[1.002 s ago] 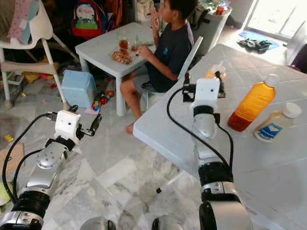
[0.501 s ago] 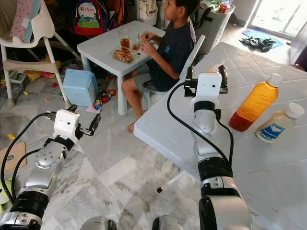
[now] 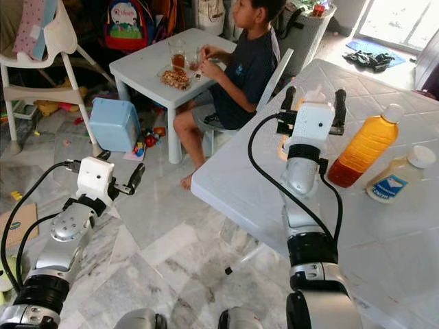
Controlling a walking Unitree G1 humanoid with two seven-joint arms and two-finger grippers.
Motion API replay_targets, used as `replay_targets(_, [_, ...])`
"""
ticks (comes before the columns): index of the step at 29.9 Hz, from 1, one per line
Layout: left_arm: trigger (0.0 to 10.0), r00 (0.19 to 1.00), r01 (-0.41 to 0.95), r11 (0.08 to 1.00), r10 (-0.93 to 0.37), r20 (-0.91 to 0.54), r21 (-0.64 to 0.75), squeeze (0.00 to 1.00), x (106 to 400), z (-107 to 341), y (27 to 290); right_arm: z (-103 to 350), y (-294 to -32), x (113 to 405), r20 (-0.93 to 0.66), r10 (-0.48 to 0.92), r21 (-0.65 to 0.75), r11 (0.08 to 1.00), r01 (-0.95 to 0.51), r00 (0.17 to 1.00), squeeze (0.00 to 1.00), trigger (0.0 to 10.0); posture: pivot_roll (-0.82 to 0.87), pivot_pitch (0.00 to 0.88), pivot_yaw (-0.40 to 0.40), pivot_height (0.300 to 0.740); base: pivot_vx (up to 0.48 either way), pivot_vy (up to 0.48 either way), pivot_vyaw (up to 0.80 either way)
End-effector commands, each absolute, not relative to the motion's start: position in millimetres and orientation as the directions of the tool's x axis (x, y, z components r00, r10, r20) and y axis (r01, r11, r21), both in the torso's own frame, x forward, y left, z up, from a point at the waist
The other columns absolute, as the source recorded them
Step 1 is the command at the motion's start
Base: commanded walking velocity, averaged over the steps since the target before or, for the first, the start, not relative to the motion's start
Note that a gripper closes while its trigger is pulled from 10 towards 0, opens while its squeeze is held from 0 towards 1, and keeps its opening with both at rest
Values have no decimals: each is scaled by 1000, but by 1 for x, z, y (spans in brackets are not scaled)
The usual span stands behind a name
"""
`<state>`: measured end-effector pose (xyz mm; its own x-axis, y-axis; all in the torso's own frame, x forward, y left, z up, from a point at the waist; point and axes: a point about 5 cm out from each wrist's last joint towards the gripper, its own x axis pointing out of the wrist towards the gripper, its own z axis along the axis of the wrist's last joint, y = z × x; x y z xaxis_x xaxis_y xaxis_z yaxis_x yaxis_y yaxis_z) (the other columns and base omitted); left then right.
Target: Restocking fridge
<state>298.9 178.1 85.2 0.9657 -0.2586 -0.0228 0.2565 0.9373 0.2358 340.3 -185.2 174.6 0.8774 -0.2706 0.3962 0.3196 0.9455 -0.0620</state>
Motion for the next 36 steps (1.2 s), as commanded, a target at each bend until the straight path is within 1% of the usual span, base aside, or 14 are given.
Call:
replay_targets(1, [10000, 961, 275, 931, -276, -30, 241, 0, 301, 86, 175, 177, -189, 343, 387, -277, -48, 946, 319, 880, 0, 10000, 39, 33, -23, 740, 0, 0, 0])
replay_targets(8, [10000, 962, 270, 932, -269, -38, 242, 0, 301, 84, 177, 177, -200, 354, 335, -315, -8, 942, 337, 888, 0, 10000, 43, 34, -25, 740, 0, 0, 0])
replay_targets(9, [10000, 962, 270, 932, -269, -38, 242, 0, 300, 84, 177, 178, -201, 354, 334, -314, -8, 942, 336, 888, 494, 10000, 46, 36, -23, 740, 0, 0, 0])
replay_targets(10, [10000, 962, 270, 932, -269, -38, 242, 0, 300, 85, 177, 178, -201, 355, 332, -314, -7, 942, 336, 889, 851, 10000, 46, 36, -23, 740, 0, 0, 0])
replay_targets(13, [10000, 962, 271, 932, -270, -38, 243, 0, 300, 85, 177, 178, -202, 357, 318, -323, 6, 941, 339, 891, 820, 10000, 48, 37, -24, 740, 0, 0, 0])
replay_targets(14, [10000, 962, 272, 931, -271, -38, 244, 0, 300, 85, 177, 178, -203, 360, 305, -330, 24, 940, 340, 893, 584, 10000, 49, 38, -23, 740, 0, 0, 0])
replay_targets(15, [10000, 962, 272, 930, -271, -39, 245, 0, 300, 85, 178, 180, -202, 362, 305, -327, 29, 942, 334, 895, 247, 10000, 50, 37, -23, 740, 0, 0, 0])
replay_targets(16, [10000, 962, 272, 930, -271, -39, 245, 0, 300, 85, 178, 180, -202, 362, 305, -327, 29, 942, 334, 895, 247, 10000, 50, 37, -23, 740, 0, 0, 0])
replay_targets(17, [10000, 962, 272, 930, -270, -40, 247, 0, 301, 85, 178, 181, -201, 364, 306, -321, 28, 944, 328, 896, 35, 10000, 51, 38, -23, 740, 0, 0, 0])
replay_targets(18, [10000, 962, 271, 930, -270, -41, 247, 0, 301, 85, 178, 182, -201, 364, 305, -319, 28, 945, 327, 897, 35, 10000, 52, 37, -22, 740, 0, 0, 0])
replay_targets(19, [10000, 962, 272, 930, -270, -41, 247, 0, 301, 85, 178, 183, -201, 365, 302, -320, 33, 945, 326, 898, 0, 10000, 52, 37, -22, 740, 0, 0, 0])
replay_targets(25, [10000, 961, 276, 928, -272, -51, 251, 0, 301, 83, 179, 194, -200, 372, 278, -320, 50, 946, 319, 906, 0, 10000, 52, 37, -20, 740, 0, 0, 0])
replay_targets(32, [10000, 959, 282, 926, -277, -57, 251, 0, 301, 83, 177, 191, -199, 375, 203, -345, 93, 938, 333, 916, 0, 10000, 52, 36, -23, 740, 0, 0, 0])
replay_targets(36, [10000, 959, 283, 926, -278, -59, 251, 0, 301, 82, 177, 192, -201, 375, 205, -347, 81, 938, 338, 915, 0, 10000, 52, 36, -24, 740, 0, 0, 0])
